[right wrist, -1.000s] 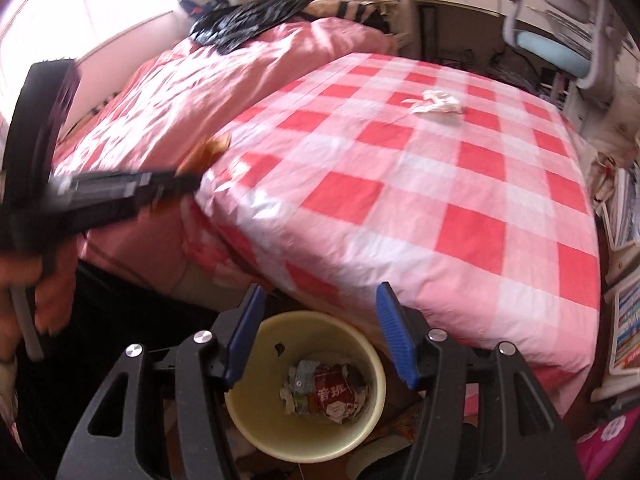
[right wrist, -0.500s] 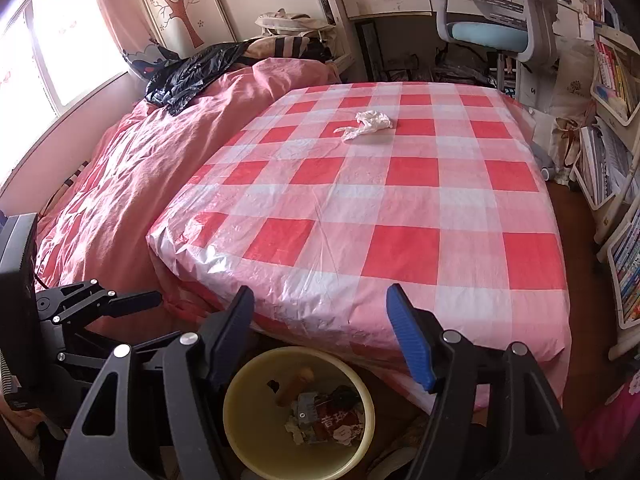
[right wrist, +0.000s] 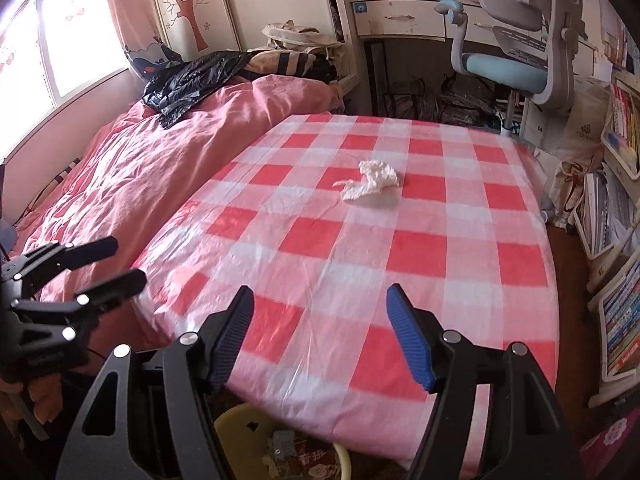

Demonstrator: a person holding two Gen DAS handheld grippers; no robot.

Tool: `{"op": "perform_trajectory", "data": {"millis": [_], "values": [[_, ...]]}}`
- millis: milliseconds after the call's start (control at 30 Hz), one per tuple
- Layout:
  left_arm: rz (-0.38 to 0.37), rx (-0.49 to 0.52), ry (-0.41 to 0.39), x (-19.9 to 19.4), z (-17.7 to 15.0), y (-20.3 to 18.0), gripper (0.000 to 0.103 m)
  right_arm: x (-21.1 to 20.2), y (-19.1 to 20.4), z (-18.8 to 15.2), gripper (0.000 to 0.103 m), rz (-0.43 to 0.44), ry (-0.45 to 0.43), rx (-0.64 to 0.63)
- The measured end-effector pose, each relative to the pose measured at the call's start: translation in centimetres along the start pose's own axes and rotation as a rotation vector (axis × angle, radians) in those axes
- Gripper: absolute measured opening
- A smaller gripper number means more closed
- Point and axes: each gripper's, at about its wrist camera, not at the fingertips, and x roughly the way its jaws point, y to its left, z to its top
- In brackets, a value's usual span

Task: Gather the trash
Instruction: 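Move the right tool to the white tissue and grasp it, then carry the white tissue over the yellow bin and open the right tool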

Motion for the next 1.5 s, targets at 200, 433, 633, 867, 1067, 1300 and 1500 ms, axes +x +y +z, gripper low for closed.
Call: {"op": "perform_trajectory", "data": {"millis": [200, 433, 633, 867, 1067, 1300, 1500], "values": [[0.079, -0.218, -0.023, 3.8, 4.1, 5.2, 0.071, 6.3, -2.4, 4.2, 0.066, -0.066, 0.023, 0.018], [0.027, -0.280, 0.025, 5.5, 4.7, 6.4, 0.073, 13.1, -2.9, 6.9, 0.066, -0.111, 0.082, -0.024], [-0.004, -0.293, 0.053, 7.1, 5.7, 6.5, 0.073, 16.0, -3.2, 7.6, 0.066, -0.160, 0.137, -0.084], [-0.027, -0.303, 0.061, 7.6, 5.9, 6.5, 0.073, 16.4, -3.3, 8.2, 0.016, -0.108, 0.147, -0.096], [-0.011, -0.281, 0.075, 7.6, 5.4, 6.0, 0.073, 14.7, -1.0, 7.2, 0.009, -0.058, 0.153, -0.132], [0.044, -0.285, 0.045, 6.4, 4.9, 6.7, 0.073, 8.4, 2.1, 5.4, 0.009, -0.020, 0.090, -0.179], [0.064, -0.324, 0.026, 5.4, 4.4, 7.9, 0.073, 3.3, 5.2, -0.1, 0.009, 0.034, 0.109, -0.225]]}}
